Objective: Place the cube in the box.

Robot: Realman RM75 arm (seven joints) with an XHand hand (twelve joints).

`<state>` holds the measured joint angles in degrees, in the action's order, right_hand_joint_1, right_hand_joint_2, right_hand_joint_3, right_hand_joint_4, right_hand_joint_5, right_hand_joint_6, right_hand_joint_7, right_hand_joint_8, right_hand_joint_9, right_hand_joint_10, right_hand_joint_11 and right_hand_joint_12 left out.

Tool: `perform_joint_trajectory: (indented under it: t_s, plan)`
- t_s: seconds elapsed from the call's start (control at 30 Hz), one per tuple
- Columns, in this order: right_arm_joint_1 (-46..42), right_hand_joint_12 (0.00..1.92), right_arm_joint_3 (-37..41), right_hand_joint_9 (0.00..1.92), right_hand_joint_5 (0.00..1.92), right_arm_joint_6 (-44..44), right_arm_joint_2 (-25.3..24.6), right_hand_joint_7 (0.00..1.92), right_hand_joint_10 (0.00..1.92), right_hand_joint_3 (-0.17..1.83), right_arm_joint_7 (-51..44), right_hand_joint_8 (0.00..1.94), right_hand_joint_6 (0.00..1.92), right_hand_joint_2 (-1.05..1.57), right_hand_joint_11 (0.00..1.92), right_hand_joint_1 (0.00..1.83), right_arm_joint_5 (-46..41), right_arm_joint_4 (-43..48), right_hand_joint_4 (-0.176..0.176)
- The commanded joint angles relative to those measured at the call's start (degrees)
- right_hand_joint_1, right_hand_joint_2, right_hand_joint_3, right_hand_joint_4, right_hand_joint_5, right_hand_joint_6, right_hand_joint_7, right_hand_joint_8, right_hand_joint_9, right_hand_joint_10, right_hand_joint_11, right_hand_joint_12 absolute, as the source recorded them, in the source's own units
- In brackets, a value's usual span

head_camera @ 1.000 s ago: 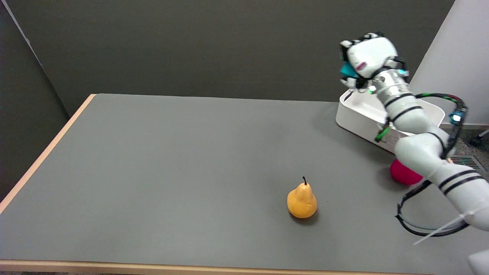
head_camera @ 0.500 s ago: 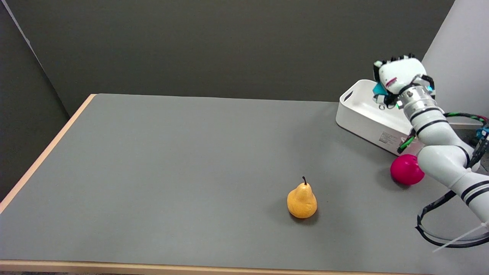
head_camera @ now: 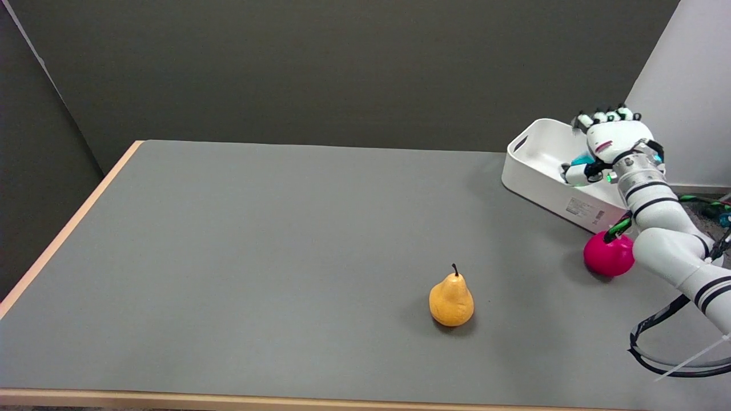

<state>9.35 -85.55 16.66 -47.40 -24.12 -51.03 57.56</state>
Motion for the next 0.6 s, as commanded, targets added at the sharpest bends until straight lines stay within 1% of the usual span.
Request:
perform_joint_trajectory:
  t_s: [0.03,0.13,0.17,0.27,0.4,0.47,0.53,0.6]
  plan:
    - [-2.39,0.0,-0.59,0.0,0.0,5.28,1.03,0.0,0.0,0.84,3.32,0.0,0.0,0.55,0.0,0.45,-15.77,-0.69,0.088]
    - [-3.59,0.0,-0.79,0.0,0.0,7.06,1.04,0.0,0.0,0.7,3.32,0.0,0.0,0.6,0.0,0.45,-15.65,2.35,0.097]
    - [-4.32,0.0,-0.82,0.0,0.0,7.9,1.14,0.0,0.0,0.7,3.32,0.0,0.0,0.61,0.0,0.45,-15.33,4.15,0.098]
    - [-6.56,0.0,-1.04,0.0,0.0,11.09,1.19,0.0,0.0,0.7,5.2,0.0,0.0,0.61,0.0,0.45,-12.91,9.58,0.103]
    - [-8.58,0.0,-2.19,0.0,0.0,15.71,1.18,0.0,0.0,0.72,12.76,0.0,0.0,0.62,0.0,0.43,-6.16,19.54,0.102]
    - [-9.24,0.0,-4.05,0.0,0.0,18.41,1.03,0.0,0.0,0.72,15.18,0.0,0.0,0.62,0.0,0.42,-1.12,25.95,0.099]
    - [-9.55,0.0,-6.37,0.0,0.0,19.93,1.02,0.0,0.0,0.74,15.96,0.0,0.0,0.63,0.0,0.4,2.03,30.48,0.095]
    - [-9.9,0.0,-10.04,0.0,0.0,21.1,0.95,0.0,0.0,0.81,16.26,0.0,0.04,0.64,0.0,0.31,4.67,35.05,0.085]
